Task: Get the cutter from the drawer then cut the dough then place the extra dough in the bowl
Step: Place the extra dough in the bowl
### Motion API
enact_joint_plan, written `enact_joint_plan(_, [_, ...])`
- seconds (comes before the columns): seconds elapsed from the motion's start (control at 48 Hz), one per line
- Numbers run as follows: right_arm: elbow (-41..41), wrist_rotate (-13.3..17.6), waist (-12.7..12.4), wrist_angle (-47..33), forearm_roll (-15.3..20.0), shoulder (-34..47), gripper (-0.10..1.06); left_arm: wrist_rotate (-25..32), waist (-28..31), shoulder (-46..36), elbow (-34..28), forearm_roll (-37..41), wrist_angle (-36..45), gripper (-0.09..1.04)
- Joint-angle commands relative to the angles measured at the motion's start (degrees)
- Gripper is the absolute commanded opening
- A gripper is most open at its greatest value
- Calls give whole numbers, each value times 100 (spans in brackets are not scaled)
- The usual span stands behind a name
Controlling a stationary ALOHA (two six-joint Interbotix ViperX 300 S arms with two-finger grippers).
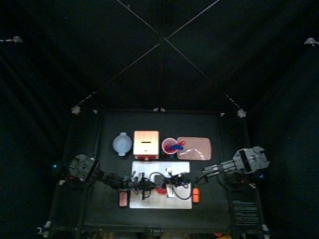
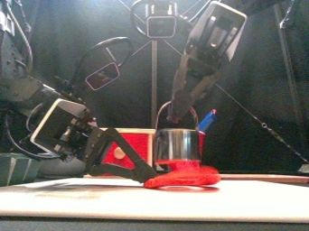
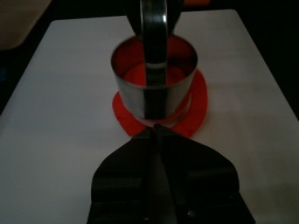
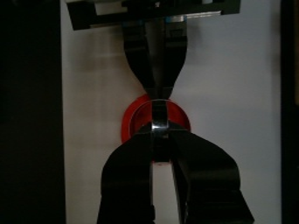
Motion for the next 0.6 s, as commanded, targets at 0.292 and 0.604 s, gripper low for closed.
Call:
enact_joint_plan(0.292, [993,9,-272,185,-105,-1441,37,35,53,-105,-9,-9,79,57])
enact_joint_plan(0.604, [2039,-9,-694,-404,-105,-1714,37,62,360,-747,88,105,97,57])
